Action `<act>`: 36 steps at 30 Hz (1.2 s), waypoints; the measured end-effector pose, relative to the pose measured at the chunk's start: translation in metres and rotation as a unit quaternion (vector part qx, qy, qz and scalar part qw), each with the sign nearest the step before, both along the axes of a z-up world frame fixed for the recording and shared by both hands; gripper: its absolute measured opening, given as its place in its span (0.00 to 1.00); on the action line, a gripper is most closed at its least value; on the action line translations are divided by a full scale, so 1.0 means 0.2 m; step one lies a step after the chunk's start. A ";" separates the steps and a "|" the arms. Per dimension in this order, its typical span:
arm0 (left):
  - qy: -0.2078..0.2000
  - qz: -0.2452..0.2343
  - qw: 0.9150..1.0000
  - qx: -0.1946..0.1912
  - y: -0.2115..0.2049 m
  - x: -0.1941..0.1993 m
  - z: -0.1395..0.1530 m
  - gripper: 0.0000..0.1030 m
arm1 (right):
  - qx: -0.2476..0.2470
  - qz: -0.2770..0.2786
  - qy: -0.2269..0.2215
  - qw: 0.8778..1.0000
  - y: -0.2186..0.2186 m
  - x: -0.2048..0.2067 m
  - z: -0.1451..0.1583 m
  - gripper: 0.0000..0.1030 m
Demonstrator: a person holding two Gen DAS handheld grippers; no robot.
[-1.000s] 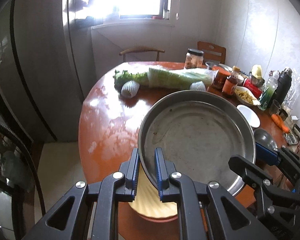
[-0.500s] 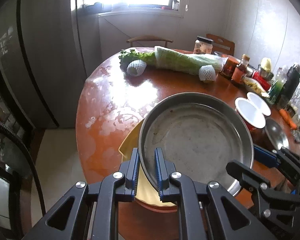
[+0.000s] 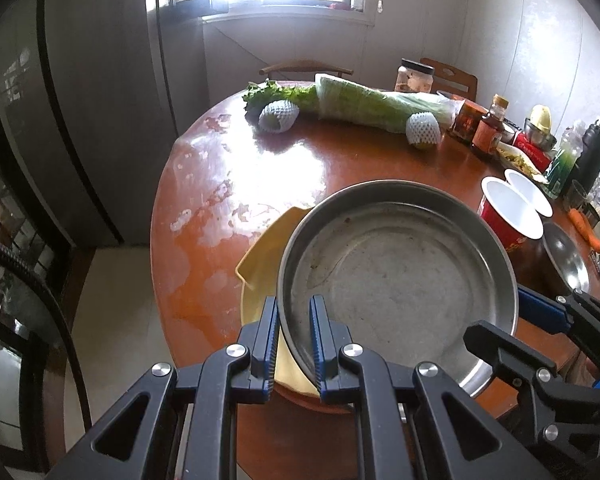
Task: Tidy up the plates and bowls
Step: 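Lower the steel tray onto the yellow scallop plate with the left gripper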
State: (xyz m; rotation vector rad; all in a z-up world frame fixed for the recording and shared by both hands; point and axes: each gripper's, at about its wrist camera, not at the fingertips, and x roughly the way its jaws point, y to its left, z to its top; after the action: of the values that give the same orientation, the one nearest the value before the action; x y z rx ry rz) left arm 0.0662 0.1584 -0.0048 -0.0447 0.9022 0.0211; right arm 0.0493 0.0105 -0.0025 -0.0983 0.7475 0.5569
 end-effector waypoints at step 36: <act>0.022 0.025 0.998 0.044 0.00 0.09 -0.11 0.15 | -0.016 0.012 0.030 0.999 0.07 0.12 -0.14 0.44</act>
State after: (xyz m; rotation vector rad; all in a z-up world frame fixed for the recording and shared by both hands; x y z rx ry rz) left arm 0.0832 0.1593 -0.0262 0.0152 0.9425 0.1088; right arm 0.0732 0.0244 -0.0301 -0.1202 0.8146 0.5737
